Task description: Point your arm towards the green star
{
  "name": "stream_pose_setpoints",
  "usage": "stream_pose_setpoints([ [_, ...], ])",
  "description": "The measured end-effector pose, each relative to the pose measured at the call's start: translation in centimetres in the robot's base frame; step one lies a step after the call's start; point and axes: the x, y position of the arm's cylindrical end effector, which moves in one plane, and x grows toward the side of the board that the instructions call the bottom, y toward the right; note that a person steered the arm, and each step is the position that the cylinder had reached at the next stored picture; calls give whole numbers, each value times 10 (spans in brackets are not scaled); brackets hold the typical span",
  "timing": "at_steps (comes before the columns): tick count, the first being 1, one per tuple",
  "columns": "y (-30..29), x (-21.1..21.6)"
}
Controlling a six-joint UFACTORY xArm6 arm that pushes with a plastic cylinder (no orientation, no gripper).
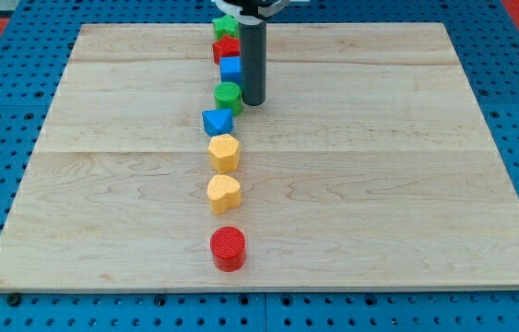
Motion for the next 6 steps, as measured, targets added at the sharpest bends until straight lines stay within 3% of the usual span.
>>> stream_pose_setpoints([
  [2, 0, 0],
  [3, 48, -15],
  [5, 42, -143],
  [6, -5, -161],
])
